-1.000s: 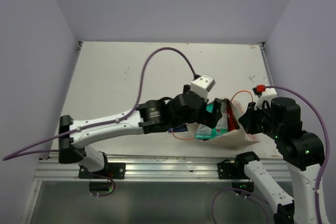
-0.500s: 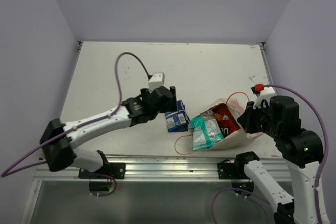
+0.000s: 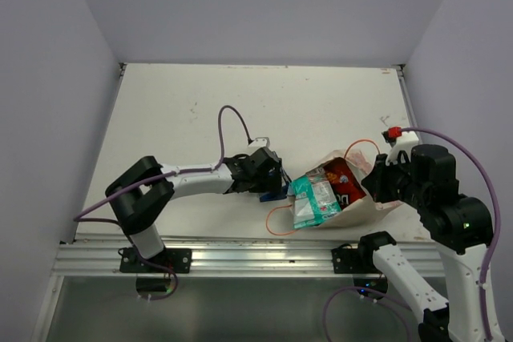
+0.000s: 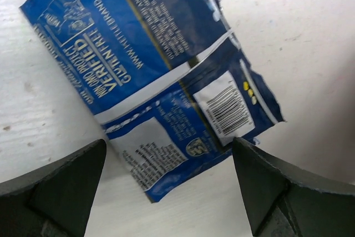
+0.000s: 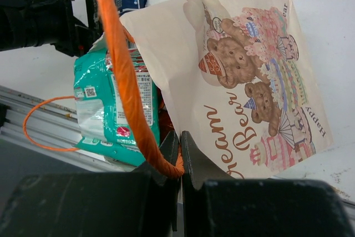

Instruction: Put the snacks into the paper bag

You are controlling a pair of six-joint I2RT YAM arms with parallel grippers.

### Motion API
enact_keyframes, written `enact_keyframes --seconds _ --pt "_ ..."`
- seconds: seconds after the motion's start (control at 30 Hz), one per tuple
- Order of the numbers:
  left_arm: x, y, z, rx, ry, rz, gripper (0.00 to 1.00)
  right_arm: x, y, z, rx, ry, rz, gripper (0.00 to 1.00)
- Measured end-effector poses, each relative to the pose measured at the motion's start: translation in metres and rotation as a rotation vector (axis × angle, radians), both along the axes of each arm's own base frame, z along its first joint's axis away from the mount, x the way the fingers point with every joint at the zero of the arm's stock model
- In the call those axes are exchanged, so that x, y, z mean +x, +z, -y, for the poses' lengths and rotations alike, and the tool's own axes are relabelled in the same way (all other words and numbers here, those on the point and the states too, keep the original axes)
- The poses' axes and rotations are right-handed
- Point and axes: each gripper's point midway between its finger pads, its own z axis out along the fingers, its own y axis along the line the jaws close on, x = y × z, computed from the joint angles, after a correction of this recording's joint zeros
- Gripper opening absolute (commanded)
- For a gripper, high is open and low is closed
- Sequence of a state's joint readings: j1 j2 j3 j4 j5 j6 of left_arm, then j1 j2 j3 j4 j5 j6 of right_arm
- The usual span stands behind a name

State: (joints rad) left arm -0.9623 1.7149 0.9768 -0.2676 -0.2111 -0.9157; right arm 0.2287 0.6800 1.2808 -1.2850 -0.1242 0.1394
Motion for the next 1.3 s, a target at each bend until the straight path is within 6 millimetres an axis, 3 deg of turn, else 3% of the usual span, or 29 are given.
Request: enact_keyframes --seconds 0.03,0.13,0.17,0.37,0.47,0.53,0.6,0.67,0.8,0.87,0.9,1.0,1.17,1.3 --pt "0.001 0.0 0.002 -0.009 -0.002 0.004 0.99 0.0 0.0 0.0 0.0 0.0 0.0 0.0" --pt "0.006 0.0 0.012 -0.043 -0.012 0.018 0.38 0.0 0.0 0.0 -0.001 0.001 0.0 0.0" --pt "0.005 -0.004 0.013 -0.042 -0.013 0.012 0.0 0.0 0.0 0.0 -0.001 0.001 0.0 0.0" --pt "0.009 -0.008 0.011 -0.028 0.009 0.018 0.0 0.0 0.0 0.0 -0.001 0.002 0.0 0.0" --pt "0.009 -0.002 -0.003 0.021 0.037 0.035 0.0 0.0 0.0 0.0 -0.001 0.002 0.0 0.0" --pt "0.01 0.014 -0.019 0.058 0.07 0.066 0.0 0.0 0.0 0.0 -0.001 0.002 0.001 0.0" --pt "0.013 0.047 -0.029 0.048 0.098 0.121 0.0 0.0 0.0 0.0 -0.001 0.002 0.001 0.0" --pt "0.021 0.099 -0.025 -0.033 0.116 0.199 0.0 0.0 0.0 0.0 0.0 0.002 0.002 0.0" --pt "0.03 0.229 0.005 -0.286 0.103 0.371 0.0 0.0 0.0 0.0 0.0 0.003 0.002 0.0" --pt "0.019 0.273 0.021 -0.388 0.064 0.418 0.0 -0.001 0.0 0.0 0.0 0.003 0.002 0.0" --pt "0.01 0.286 0.029 -0.421 0.038 0.425 0.0 -0.001 0.0 0.0 0.0 0.003 0.003 0.0" --pt "-0.019 0.288 0.052 -0.452 -0.055 0.395 0.0 -0.001 0.001 0.0 0.001 0.003 0.005 0.0" --pt "-0.06 0.248 0.088 -0.392 -0.188 0.304 0.0 -0.002 0.001 0.0 0.001 0.002 0.007 0.0" --pt "-0.085 0.233 0.099 -0.366 -0.258 0.262 0.0 -0.002 0.001 0.0 0.0 0.001 0.007 0.0"
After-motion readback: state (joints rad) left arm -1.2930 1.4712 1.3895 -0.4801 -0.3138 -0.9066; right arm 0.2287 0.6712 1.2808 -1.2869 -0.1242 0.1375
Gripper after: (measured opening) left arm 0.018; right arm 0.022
